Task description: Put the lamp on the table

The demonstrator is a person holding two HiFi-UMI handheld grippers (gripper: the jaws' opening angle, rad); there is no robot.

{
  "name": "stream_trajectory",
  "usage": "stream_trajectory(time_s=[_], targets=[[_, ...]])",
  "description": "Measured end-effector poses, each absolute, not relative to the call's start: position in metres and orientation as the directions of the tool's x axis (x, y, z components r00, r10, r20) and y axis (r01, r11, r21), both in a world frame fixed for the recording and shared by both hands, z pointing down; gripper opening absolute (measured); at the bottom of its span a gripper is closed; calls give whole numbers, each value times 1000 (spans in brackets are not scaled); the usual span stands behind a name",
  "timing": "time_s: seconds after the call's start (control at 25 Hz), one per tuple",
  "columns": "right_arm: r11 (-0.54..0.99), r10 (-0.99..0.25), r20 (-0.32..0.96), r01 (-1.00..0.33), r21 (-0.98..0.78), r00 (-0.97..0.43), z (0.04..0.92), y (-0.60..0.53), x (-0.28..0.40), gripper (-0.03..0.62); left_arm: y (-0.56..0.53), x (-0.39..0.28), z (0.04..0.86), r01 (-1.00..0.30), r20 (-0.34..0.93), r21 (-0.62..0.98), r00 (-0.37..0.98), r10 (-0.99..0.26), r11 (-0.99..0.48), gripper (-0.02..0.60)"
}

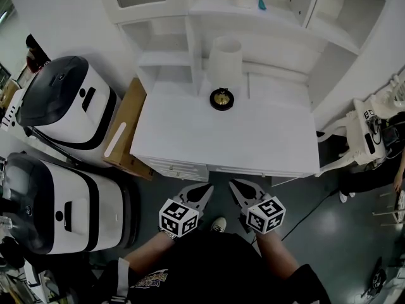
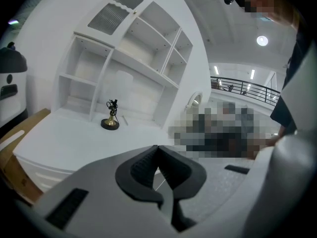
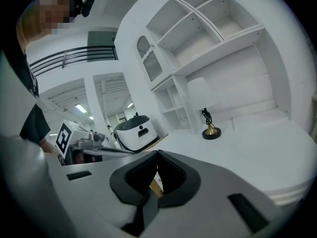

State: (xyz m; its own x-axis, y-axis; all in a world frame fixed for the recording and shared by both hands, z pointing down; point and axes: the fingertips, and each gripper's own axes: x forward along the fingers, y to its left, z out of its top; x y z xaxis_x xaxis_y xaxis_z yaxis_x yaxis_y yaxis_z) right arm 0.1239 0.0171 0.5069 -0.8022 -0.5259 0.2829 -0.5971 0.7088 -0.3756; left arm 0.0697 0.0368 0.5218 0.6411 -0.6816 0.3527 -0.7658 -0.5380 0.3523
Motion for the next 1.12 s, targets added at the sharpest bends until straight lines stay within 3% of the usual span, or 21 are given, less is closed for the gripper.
stream_trajectory(time_s=[1.12], targets=[[751,-475,255,-539,-382,-842,502,37,110,25,50,70,511,-782,354,341,620,-700,-521,6]])
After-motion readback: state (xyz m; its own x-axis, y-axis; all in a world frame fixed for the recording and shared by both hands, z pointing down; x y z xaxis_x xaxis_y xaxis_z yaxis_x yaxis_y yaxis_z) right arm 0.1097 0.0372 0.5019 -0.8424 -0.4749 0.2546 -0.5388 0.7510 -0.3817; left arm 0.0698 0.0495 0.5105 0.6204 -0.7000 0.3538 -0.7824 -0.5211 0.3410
